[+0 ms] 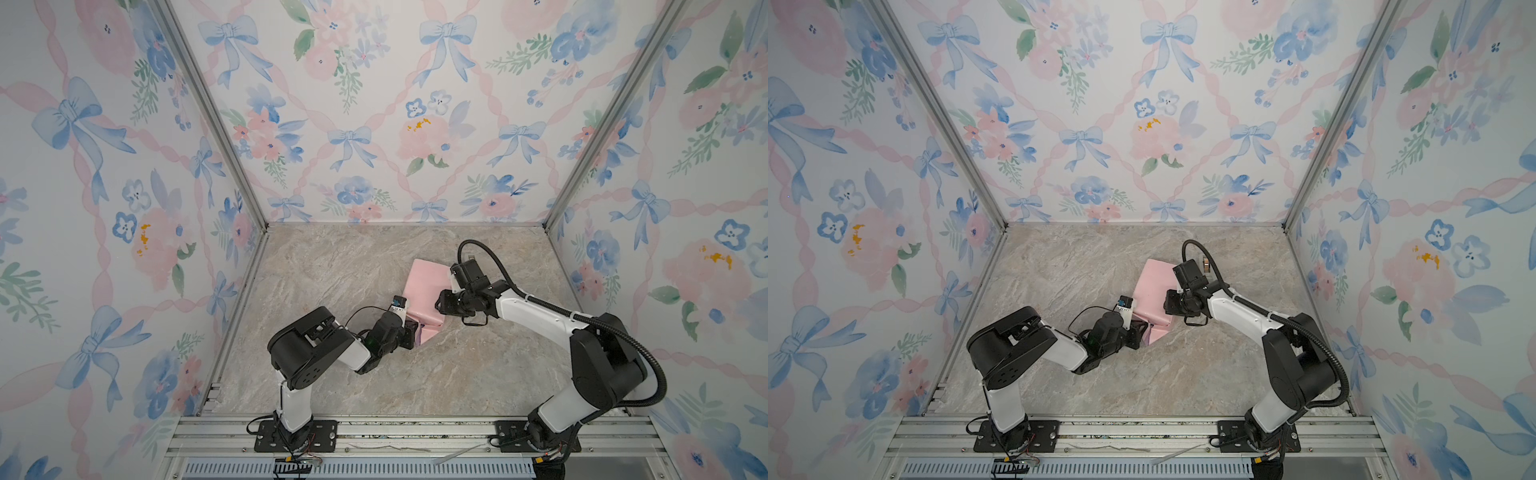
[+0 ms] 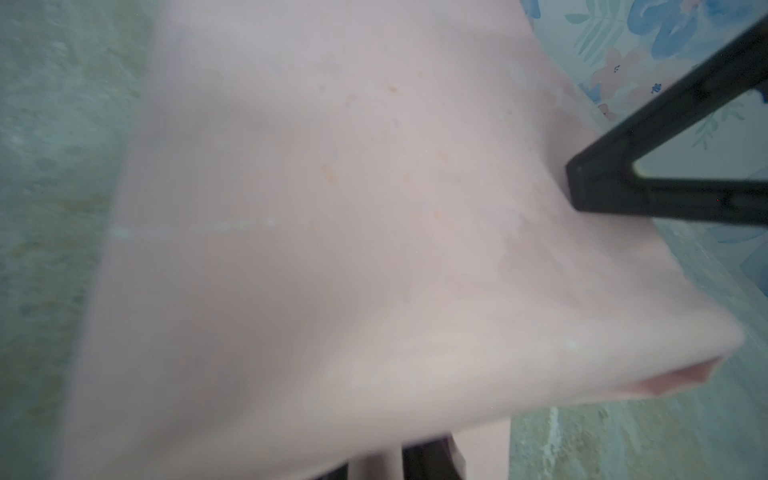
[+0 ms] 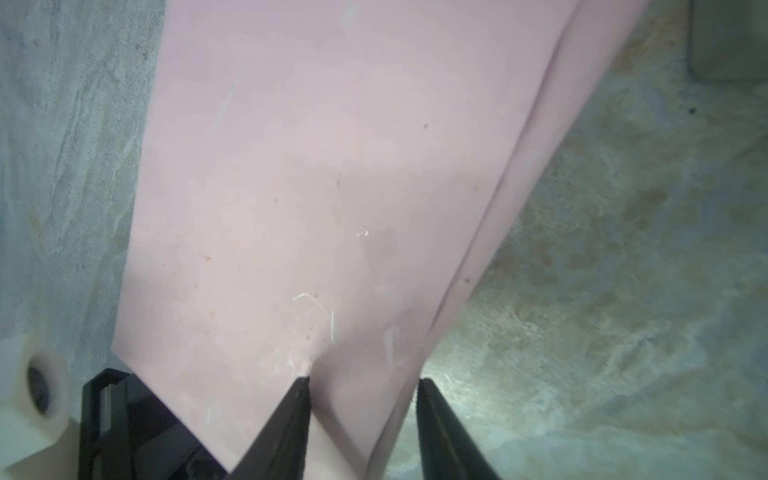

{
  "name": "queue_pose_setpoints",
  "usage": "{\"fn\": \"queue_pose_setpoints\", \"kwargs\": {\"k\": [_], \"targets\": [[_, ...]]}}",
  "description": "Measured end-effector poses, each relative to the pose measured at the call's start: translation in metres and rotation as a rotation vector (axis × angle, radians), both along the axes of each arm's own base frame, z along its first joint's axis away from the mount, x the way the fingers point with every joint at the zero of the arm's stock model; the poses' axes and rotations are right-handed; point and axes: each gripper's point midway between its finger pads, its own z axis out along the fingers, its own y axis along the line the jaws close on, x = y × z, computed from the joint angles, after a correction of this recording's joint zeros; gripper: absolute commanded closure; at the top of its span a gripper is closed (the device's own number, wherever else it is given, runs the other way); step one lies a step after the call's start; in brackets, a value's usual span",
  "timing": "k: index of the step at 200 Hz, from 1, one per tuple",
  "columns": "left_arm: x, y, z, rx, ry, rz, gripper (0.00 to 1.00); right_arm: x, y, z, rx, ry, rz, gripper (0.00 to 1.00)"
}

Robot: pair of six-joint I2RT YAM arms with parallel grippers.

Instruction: Wrap the gift box in paper

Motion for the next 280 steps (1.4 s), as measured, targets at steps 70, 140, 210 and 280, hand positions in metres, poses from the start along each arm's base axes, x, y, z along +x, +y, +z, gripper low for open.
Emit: {"fn": "queue_pose_setpoints", "kwargs": {"k": [70,140,210,280], "targets": [[-0.021,0.027,0.06,-0.083,-0.07,0.023,0.53,-0.014,-0.016,0.022,-0.009,0.005,-0.009,0.38],[0.01,0.079,0.069,-0.096,0.064,0.165,0.36,-0.016,-0.017,0.029,0.054,0.039,-0.003,0.37],[0.044,0.049,0.066,-0.152,0.163,0.084,0.4,-0.011,-0.007,-0.004,0.054,0.132,0.02,0.46],[0.053,0.025,0.057,-0.167,0.21,0.033,0.64,-0.006,-0.001,-0.001,0.103,0.124,0.037,0.68]]}}
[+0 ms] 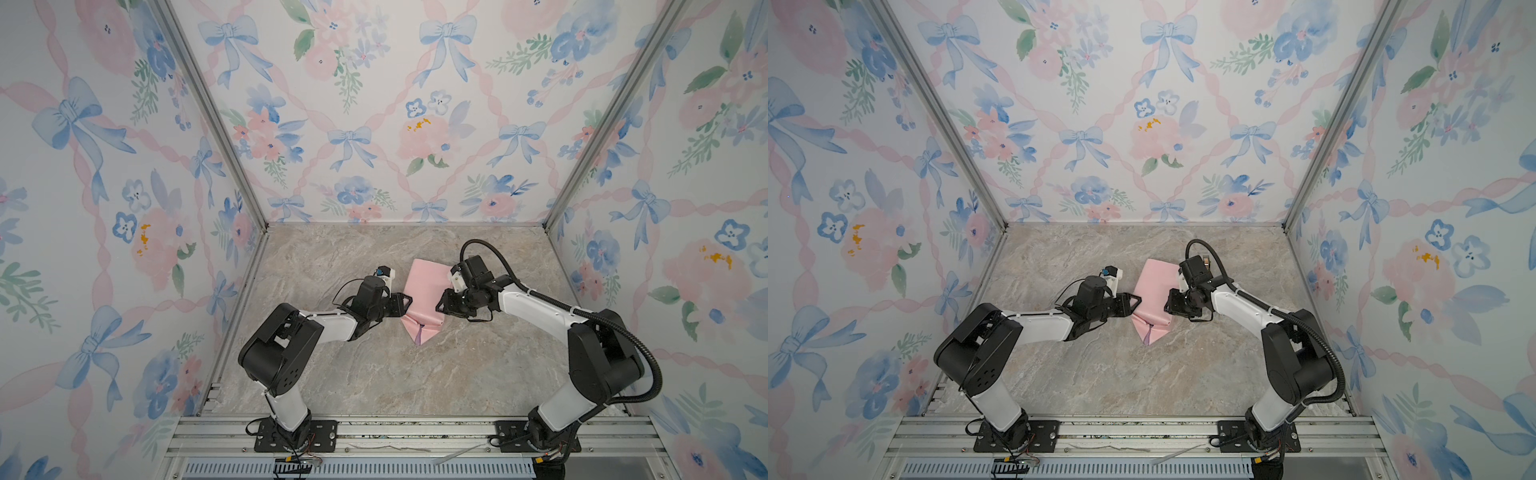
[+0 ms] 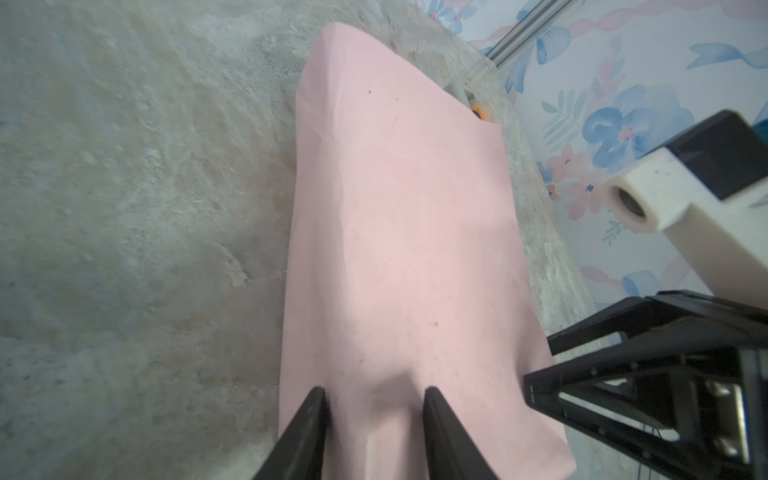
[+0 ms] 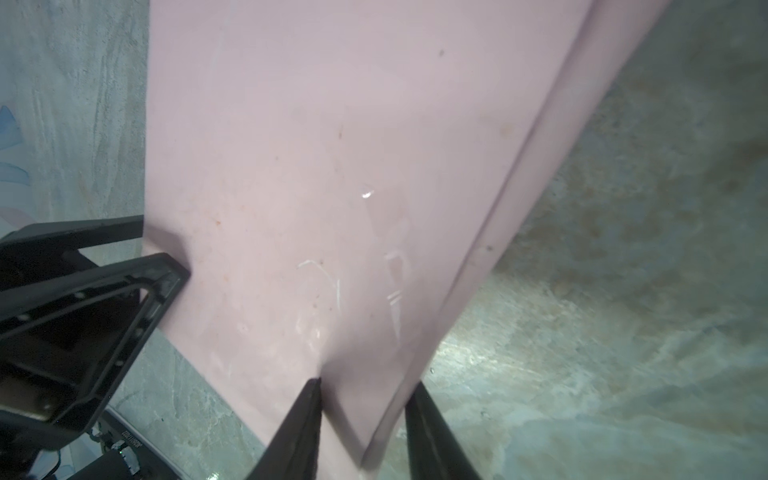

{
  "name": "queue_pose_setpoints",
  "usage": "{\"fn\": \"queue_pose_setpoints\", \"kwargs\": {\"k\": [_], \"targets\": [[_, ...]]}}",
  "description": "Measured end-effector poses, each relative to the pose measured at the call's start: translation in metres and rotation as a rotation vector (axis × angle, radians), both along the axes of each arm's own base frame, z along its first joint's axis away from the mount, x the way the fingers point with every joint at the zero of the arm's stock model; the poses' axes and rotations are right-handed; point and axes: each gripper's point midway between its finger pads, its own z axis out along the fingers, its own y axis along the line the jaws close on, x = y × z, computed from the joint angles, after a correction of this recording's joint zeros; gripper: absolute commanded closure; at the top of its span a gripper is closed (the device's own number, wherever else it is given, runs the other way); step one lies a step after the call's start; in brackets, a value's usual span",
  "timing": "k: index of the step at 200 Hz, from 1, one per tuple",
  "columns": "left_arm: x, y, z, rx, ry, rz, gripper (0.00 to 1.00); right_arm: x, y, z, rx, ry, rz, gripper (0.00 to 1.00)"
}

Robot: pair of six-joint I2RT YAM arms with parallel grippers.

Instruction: Wrap the gift box in paper

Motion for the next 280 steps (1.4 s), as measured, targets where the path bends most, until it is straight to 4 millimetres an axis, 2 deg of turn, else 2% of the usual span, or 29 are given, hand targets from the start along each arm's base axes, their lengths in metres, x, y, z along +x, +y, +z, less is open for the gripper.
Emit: {"fn": "queue_pose_setpoints", "kwargs": {"k": [39,74,81,109,124,138,153,169,192,202,216,235,280], "targets": [[-0.004,-0.001,0.001,0.016,-0.017,0.016,0.63,0.001,-0.001,0.0,0.014,0.007,0.002,0.69],[-0.031,0.002,0.003,0.034,-0.042,-0.015,0.48,0.002,-0.001,-0.002,0.004,0.001,0.017,0.47],[-0.036,0.004,0.006,0.041,-0.057,-0.023,0.45,0.002,-0.002,-0.002,-0.001,-0.001,0.02,0.46],[-0.039,0.018,0.029,0.086,-0.181,-0.021,0.39,0.003,-0.007,-0.001,-0.019,-0.001,0.019,0.44],[-0.036,0.027,0.045,0.102,-0.253,-0.002,0.38,0.004,-0.009,0.001,-0.022,-0.001,0.02,0.44],[-0.034,0.035,0.05,0.104,-0.274,0.02,0.39,0.004,-0.012,0.004,-0.025,-0.001,0.019,0.44],[-0.032,0.04,0.045,0.112,-0.263,0.032,0.4,0.004,-0.013,0.005,-0.027,-0.001,0.019,0.45],[-0.031,0.04,0.032,0.12,-0.226,0.032,0.4,0.004,-0.013,0.005,-0.024,0.001,0.021,0.51],[-0.033,0.032,0.005,0.115,-0.126,0.004,0.41,0.004,-0.011,0.002,-0.021,0.006,0.033,0.64],[-0.033,0.027,-0.002,0.102,-0.093,-0.009,0.42,0.003,-0.01,-0.001,-0.016,0.021,0.03,0.66],[-0.031,0.021,0.0,0.085,-0.086,-0.019,0.42,0.005,-0.009,0.0,-0.011,0.015,0.035,0.65],[-0.031,0.02,0.001,0.081,-0.087,-0.023,0.41,0.005,-0.009,0.0,-0.013,0.014,0.037,0.58],[-0.032,0.019,0.001,0.068,-0.075,-0.023,0.47,0.007,-0.007,-0.001,-0.008,0.016,0.047,0.61]]}}
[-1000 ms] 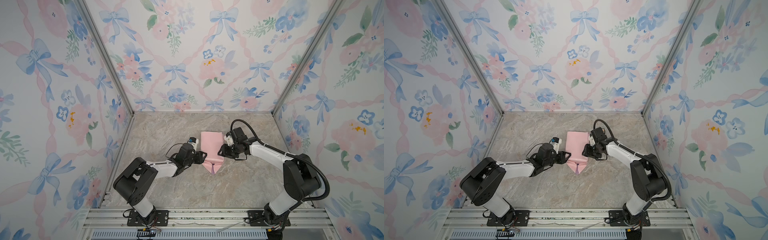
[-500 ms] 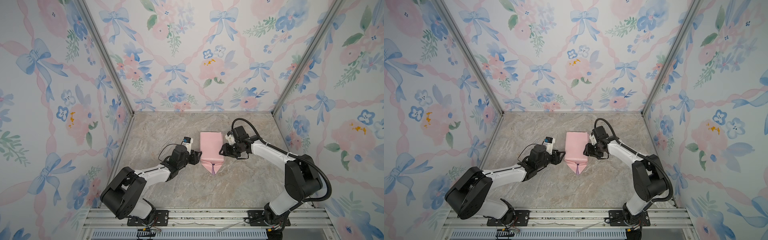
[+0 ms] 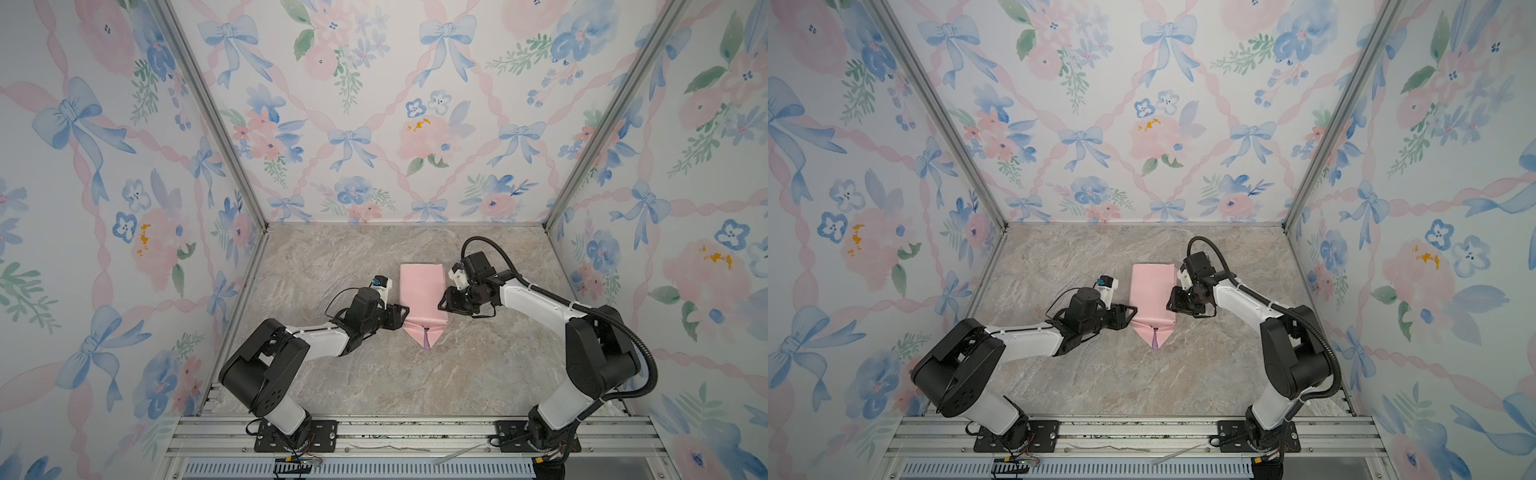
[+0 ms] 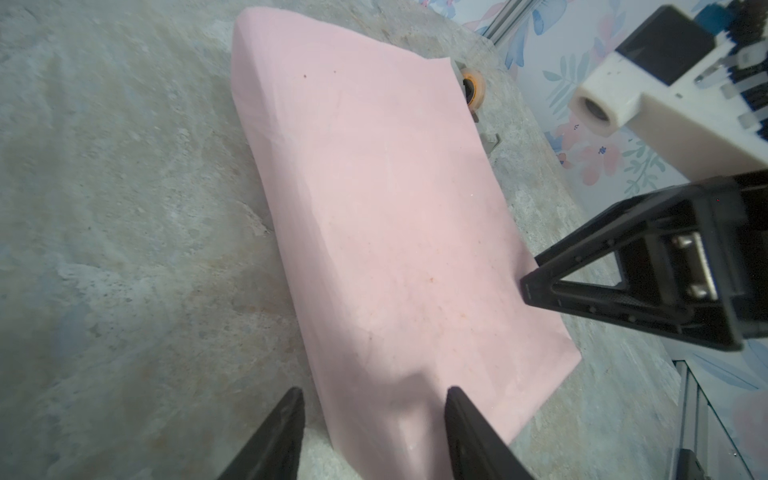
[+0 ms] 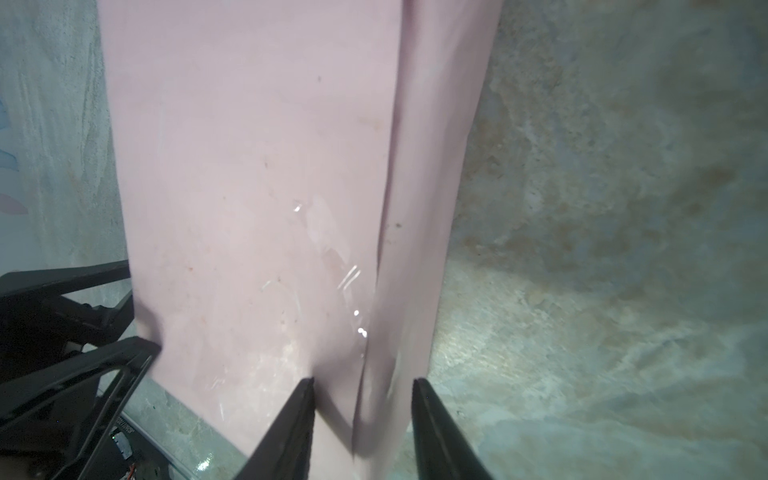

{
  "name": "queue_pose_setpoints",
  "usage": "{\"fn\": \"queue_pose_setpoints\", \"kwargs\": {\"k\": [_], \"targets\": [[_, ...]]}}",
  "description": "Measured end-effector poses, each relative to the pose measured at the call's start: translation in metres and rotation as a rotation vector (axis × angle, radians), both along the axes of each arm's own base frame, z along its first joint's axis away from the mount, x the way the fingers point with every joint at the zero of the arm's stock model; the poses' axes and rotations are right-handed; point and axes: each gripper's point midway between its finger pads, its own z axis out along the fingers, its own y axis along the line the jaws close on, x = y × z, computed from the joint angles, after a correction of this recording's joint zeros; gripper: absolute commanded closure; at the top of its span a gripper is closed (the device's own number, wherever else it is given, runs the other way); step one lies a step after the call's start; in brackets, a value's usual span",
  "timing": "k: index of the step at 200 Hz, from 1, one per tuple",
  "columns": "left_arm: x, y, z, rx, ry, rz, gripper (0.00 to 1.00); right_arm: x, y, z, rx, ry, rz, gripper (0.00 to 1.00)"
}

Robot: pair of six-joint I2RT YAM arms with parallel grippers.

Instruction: Wrap the gift box in paper

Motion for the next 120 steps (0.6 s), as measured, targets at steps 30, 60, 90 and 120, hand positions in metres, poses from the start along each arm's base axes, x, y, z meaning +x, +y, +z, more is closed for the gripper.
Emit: {"fn": "queue_pose_setpoints", "kwargs": {"k": [30,60,90,120], "targets": [[-0.006,-0.005,0.001,-0.031,0.001,-0.008,0.48,0.007,0.01,-0.001,0.036,0.011,0.019,0.63],[-0.016,-0.013,0.0,-0.051,-0.01,-0.03,0.48,0.018,0.018,-0.001,0.058,0.012,0.034,0.63],[-0.025,-0.018,-0.001,-0.072,-0.013,-0.044,0.48,0.038,0.022,-0.001,0.077,-0.004,0.035,0.64],[-0.04,-0.024,-0.004,-0.076,-0.015,-0.073,0.45,0.05,0.029,-0.001,0.089,-0.021,0.041,0.51]]}}
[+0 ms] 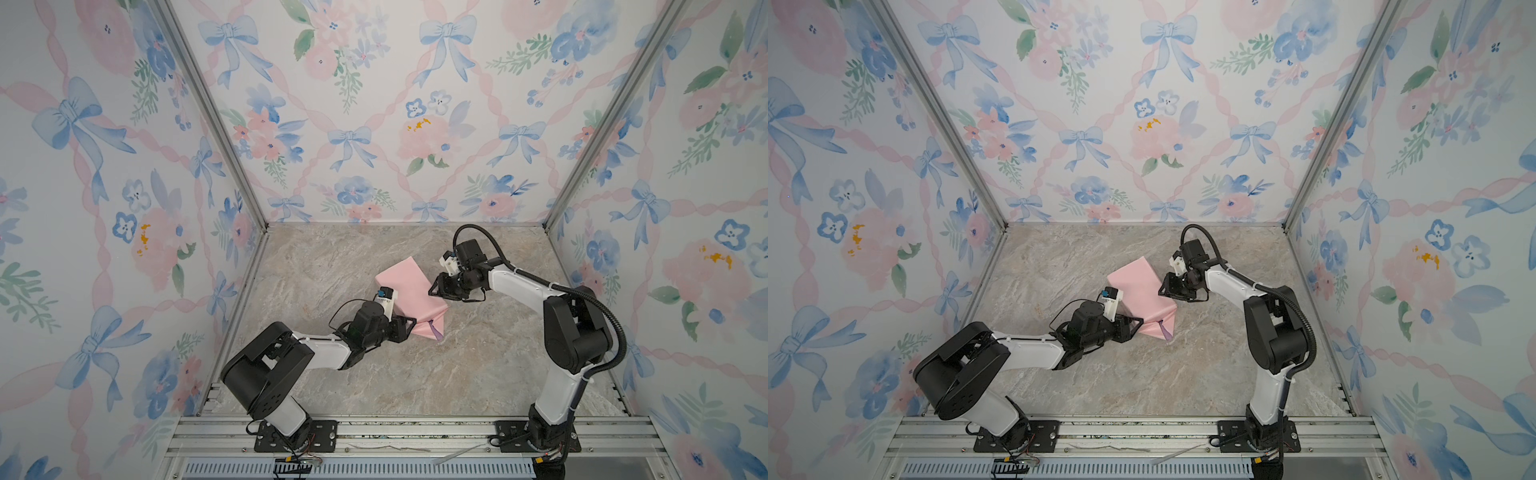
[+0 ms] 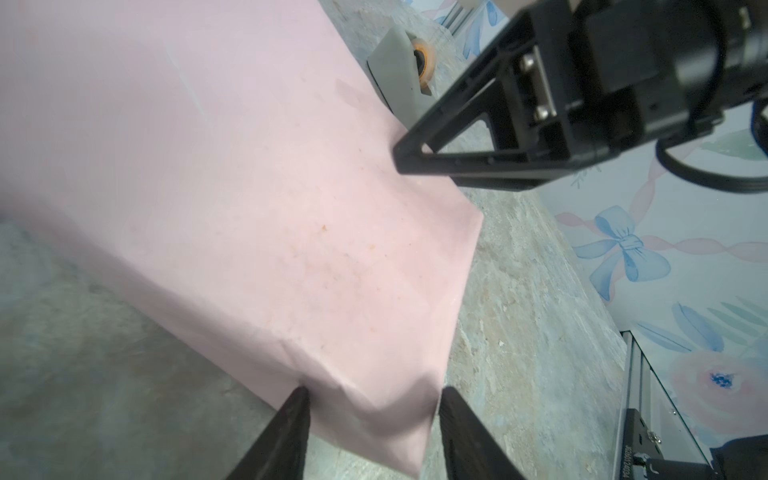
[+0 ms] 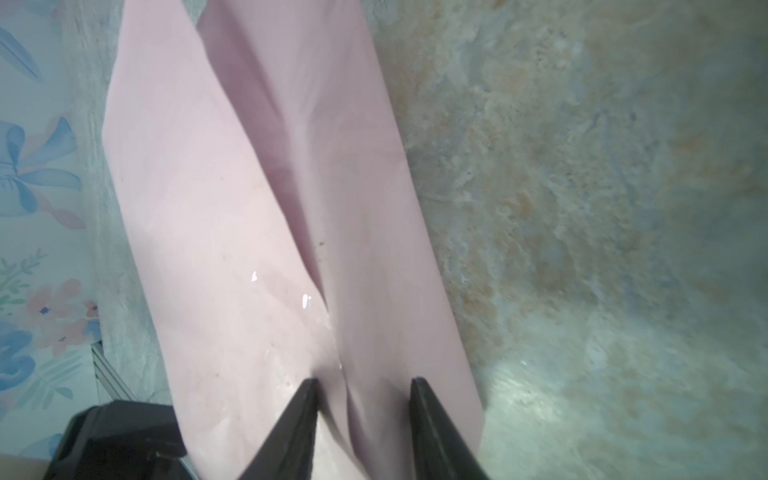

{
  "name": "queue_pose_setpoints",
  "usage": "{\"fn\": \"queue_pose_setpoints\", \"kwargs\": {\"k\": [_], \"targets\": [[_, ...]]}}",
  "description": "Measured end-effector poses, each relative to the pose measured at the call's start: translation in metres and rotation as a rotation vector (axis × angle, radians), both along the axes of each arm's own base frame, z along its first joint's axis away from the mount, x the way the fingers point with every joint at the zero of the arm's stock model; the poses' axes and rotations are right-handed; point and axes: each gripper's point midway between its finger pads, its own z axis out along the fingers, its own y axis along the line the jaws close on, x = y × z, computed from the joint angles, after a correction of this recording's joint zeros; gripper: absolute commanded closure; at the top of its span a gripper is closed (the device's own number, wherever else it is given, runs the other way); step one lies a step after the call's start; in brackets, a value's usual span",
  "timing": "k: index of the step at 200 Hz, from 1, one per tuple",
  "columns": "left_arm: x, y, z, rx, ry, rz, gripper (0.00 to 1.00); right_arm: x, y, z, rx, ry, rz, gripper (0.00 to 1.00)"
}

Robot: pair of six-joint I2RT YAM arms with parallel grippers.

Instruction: Wrap the gift box in paper

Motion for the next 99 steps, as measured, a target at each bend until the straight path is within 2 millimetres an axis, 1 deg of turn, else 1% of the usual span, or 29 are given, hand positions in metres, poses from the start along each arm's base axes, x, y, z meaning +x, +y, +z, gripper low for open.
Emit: {"fn": "queue_pose_setpoints", "kwargs": {"k": [11,24,45,57,75,87,99], "targets": [[-0.006,-0.001,0.002,-0.002,-0.011,-0.01,0.43,0.0,0.0,-0.001,-0.003,-0.004,0.006,0.48],[-0.01,0.002,0.011,-0.001,-0.051,-0.011,0.41,0.002,-0.003,0.0,-0.005,-0.009,-0.002,0.45],[-0.011,0.013,0.038,0.005,-0.178,0.002,0.39,0.0,-0.015,0.009,-0.012,-0.034,-0.034,0.44],[-0.011,0.019,0.056,0.028,-0.282,-0.003,0.37,-0.003,-0.027,0.022,-0.013,-0.069,-0.067,0.44],[-0.014,0.021,0.079,0.095,-0.45,-0.046,0.36,-0.01,-0.045,0.051,0.003,-0.155,-0.115,0.45],[-0.016,0.02,0.085,0.163,-0.537,-0.09,0.34,-0.018,-0.054,0.069,0.024,-0.212,-0.141,0.45],[-0.016,0.017,0.085,0.25,-0.593,-0.143,0.32,-0.028,-0.059,0.078,0.047,-0.248,-0.162,0.45]]}}
